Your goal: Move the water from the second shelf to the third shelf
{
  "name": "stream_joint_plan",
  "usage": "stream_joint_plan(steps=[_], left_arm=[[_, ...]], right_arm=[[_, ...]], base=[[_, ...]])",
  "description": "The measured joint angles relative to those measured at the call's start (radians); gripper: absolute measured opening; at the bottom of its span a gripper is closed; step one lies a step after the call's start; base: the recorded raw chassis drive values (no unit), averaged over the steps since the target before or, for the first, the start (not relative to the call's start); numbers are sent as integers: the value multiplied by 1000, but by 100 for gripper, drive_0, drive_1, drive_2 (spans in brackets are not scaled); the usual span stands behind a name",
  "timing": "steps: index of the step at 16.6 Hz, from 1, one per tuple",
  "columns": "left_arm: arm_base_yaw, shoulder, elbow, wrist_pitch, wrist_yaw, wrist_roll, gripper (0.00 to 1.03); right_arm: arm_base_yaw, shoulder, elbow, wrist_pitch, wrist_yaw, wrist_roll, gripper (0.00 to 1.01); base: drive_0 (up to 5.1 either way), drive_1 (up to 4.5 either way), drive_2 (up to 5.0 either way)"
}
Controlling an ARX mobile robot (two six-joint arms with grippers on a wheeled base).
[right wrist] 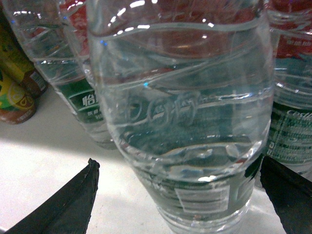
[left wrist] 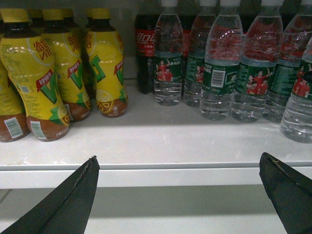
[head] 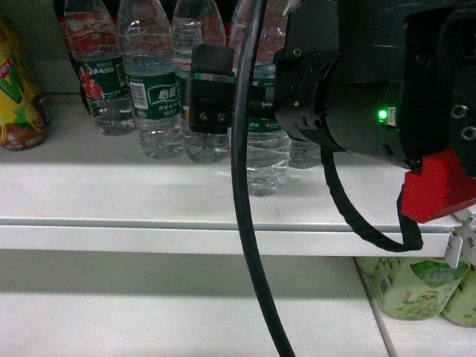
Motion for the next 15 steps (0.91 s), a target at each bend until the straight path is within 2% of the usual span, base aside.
stream_joint_plan(steps=[5, 10, 11, 12, 15], left_arm=[[0, 0, 0, 0, 0, 0, 98], [0, 0, 0, 0, 0, 0, 98], [0, 0, 0, 0, 0, 0, 98], [0, 0, 0, 0, 0, 0, 98], [0, 0, 0, 0, 0, 0, 98]], right_arm=[[13, 71, 58, 0, 56, 3, 98], [21, 105, 94, 8, 74, 0, 98], [24, 117, 105, 13, 88, -17, 91], [32, 117, 109, 14, 97, -29, 64], [45, 82, 72, 26, 81, -34, 45]], base=[[0, 0, 0], [0, 0, 0], [0, 0, 0], [0, 0, 0], [0, 0, 0]])
